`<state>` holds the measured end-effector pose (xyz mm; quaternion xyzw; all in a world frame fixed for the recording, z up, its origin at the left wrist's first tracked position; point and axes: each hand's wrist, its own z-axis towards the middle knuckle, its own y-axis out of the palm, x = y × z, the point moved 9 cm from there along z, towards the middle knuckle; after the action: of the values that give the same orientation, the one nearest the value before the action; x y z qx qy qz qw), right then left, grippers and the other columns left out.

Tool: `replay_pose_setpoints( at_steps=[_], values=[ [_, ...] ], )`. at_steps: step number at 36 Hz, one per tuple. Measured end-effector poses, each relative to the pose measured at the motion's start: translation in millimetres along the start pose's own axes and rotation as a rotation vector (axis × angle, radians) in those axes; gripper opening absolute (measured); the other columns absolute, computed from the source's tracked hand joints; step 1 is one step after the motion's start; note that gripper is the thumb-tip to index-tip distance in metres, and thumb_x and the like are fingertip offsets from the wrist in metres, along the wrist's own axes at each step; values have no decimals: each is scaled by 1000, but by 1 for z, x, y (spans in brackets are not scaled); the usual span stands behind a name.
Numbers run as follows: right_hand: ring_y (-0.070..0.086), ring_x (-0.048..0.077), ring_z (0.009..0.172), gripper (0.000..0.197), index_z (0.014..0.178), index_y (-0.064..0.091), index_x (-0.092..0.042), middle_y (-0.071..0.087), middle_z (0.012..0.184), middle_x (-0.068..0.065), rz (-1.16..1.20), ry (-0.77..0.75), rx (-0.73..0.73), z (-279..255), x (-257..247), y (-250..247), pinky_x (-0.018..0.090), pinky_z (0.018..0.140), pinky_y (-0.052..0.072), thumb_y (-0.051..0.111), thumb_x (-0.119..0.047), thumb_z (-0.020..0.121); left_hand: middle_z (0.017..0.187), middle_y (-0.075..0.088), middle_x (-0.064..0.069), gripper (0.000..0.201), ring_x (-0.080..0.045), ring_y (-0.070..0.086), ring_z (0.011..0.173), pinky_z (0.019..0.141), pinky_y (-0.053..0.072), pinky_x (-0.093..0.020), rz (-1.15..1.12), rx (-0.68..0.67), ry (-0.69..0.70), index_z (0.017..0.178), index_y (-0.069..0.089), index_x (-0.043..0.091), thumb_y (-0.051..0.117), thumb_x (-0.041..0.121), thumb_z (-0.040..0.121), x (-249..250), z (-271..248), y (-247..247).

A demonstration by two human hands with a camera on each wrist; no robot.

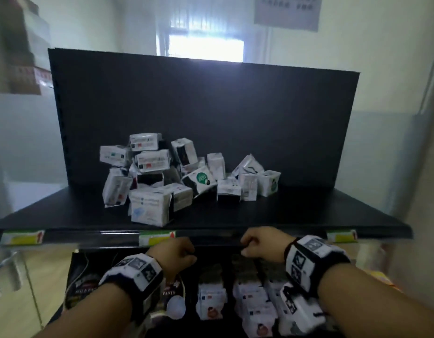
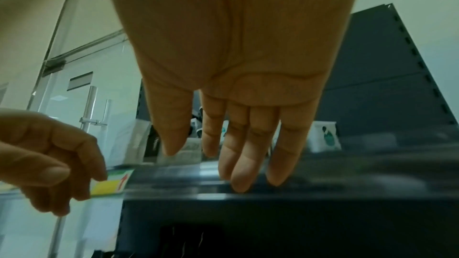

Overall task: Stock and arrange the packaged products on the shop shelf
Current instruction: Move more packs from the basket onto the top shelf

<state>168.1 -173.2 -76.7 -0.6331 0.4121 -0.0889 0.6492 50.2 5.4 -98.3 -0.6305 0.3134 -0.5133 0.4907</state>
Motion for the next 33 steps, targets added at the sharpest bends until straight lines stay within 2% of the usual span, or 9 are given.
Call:
replay_pose_setpoints(
  at_steps=[4, 9, 14, 17, 21, 25, 28, 31, 33],
  values=[
    [55, 9, 92, 37, 120, 61, -19, 62, 108, -1, -48, -2, 41, 9, 23, -45, 20, 82, 44, 68, -35, 87, 110, 67, 4, 25, -13, 62, 102, 84, 49, -23, -34, 69, 46, 109, 64, 25, 62, 38, 87, 35, 23, -24],
    [59, 10, 76, 37, 119, 60, -18, 58, 80, -11, -78, 4, 39, 32, 57, -106, 28, 81, 51, 68, -35, 87, 111, 67, 3, 26, -14, 61, 102, 88, 49, -27, -35, 156, 83, 112, 63, 22, 61, 35, 89, 84, 63, -56],
    [61, 14, 79, 30, 112, 64, -18, 62, 93, -3, -160, -47, 123, 68, 91, -168, 30, 83, 52, 67, -34, 87, 108, 66, 7, 25, -10, 60, 101, 85, 46, -22, 1, 241, 64, 110, 64, 27, 62, 38, 88, 125, 116, -80],
    [58, 15, 79, 35, 114, 65, -9, 65, 107, 10, -240, -60, 101, 92, 112, -194, 31, 78, 51, 66, -31, 87, 96, 64, 15, 24, -6, 60, 94, 83, 48, -22, -23, 259, 35, 108, 63, 30, 65, 38, 85, 146, 144, -88],
    [58, 19, 107, 44, 123, 61, -15, 59, 125, 4, -368, -52, 107, 127, 134, -223, 31, 93, 49, 70, -34, 84, 88, 60, 21, 24, -3, 59, 89, 81, 48, -21, -27, 281, 7, 105, 62, 33, 67, 39, 82, 163, 174, -90],
    [55, 21, 115, 54, 130, 55, -18, 55, 131, 3, -404, -51, 110, 162, 152, -230, 31, 97, 47, 71, -35, 82, 103, 63, 15, 30, -5, 60, 95, 84, 50, -23, 57, 241, -35, 111, 62, 32, 67, 39, 83, 172, 194, -85],
    [53, 23, 118, 58, 134, 51, -21, 50, 135, 4, -466, -57, 90, 189, 161, -225, 28, 91, 45, 72, -35, 81, 116, 61, 11, 36, -9, 58, 104, 87, 48, -24, 156, 219, -59, 119, 59, 30, 66, 37, 85, 174, 209, -83],
    [51, 26, 120, 67, 136, 47, -25, 47, 136, 5, -526, -67, 74, 216, 166, -219, 31, 91, 45, 75, -39, 77, 123, 57, 9, 39, -11, 54, 112, 85, 41, -21, 254, 221, -72, 123, 56, 32, 63, 39, 86, 176, 225, -84],
    [48, 28, 122, 74, 138, 44, -27, 46, 136, 7, -552, -88, 88, 230, 165, -218, 33, 94, 45, 77, -43, 73, 128, 54, 5, 41, -15, 52, 116, 90, 42, -25, 279, 211, -84, 124, 55, 31, 63, 41, 85, 179, 238, -85]
  ],
)
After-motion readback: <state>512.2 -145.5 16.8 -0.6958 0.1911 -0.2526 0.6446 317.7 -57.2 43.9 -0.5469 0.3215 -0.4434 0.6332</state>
